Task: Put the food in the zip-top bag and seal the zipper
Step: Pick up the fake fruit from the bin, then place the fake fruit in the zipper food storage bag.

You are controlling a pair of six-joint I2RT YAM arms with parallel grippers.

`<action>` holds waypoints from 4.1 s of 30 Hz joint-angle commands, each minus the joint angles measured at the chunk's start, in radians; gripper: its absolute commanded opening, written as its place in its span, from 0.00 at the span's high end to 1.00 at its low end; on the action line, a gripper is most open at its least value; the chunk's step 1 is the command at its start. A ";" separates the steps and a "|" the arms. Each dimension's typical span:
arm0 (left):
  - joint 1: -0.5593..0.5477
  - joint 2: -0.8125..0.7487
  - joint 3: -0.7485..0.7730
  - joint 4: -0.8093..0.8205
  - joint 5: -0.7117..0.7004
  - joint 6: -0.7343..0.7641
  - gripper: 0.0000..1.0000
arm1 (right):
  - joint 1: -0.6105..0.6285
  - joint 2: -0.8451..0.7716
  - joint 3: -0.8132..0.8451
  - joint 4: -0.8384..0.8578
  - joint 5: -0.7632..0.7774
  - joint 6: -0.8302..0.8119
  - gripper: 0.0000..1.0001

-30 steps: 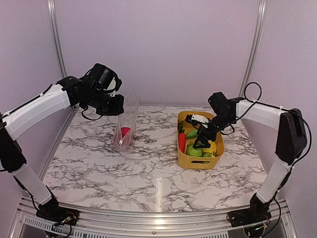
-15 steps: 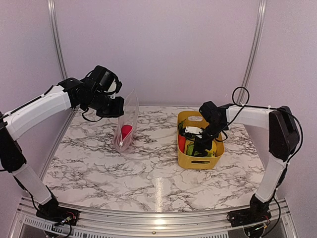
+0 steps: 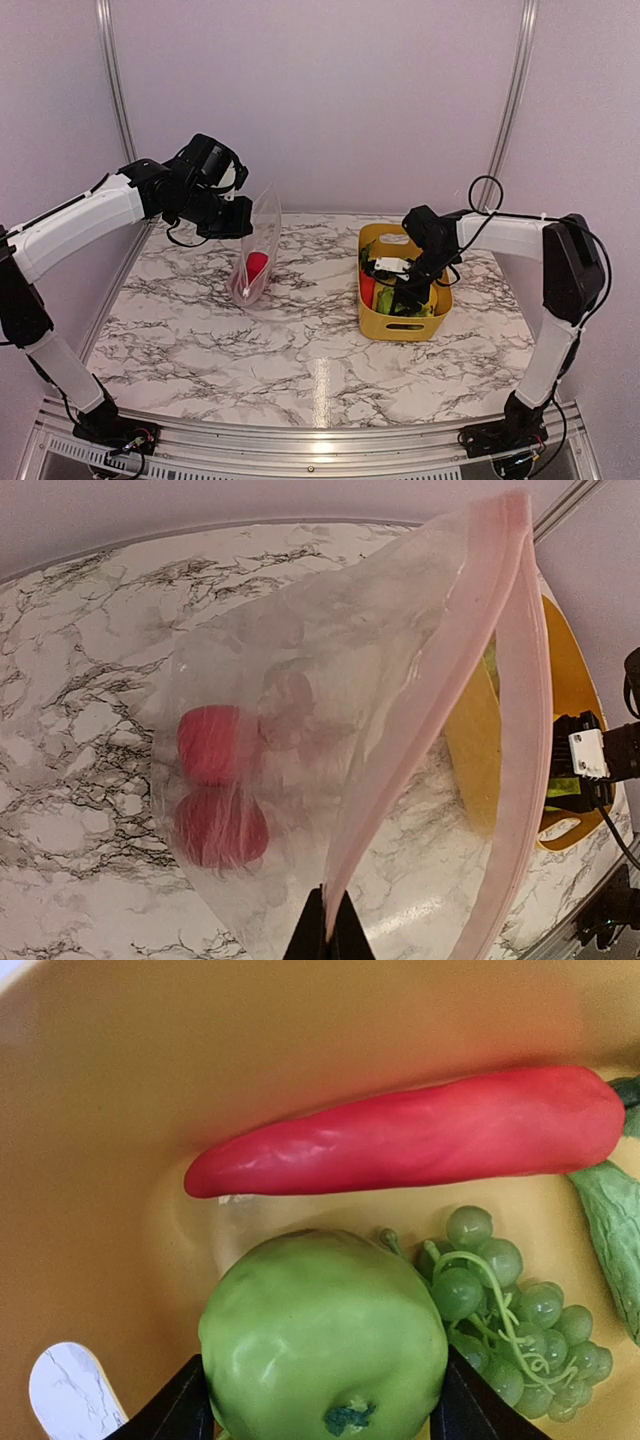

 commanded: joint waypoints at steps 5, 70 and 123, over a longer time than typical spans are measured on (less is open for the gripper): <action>0.005 -0.006 -0.012 0.018 0.019 -0.005 1.00 | 0.009 -0.103 0.171 -0.081 -0.019 0.012 0.52; 0.004 -0.024 -0.051 0.129 0.204 -0.123 1.00 | 0.250 0.119 0.546 0.345 -0.212 0.551 0.58; 0.019 0.064 0.130 -0.149 0.225 0.113 1.00 | 0.523 0.122 0.605 0.021 0.125 -0.314 0.73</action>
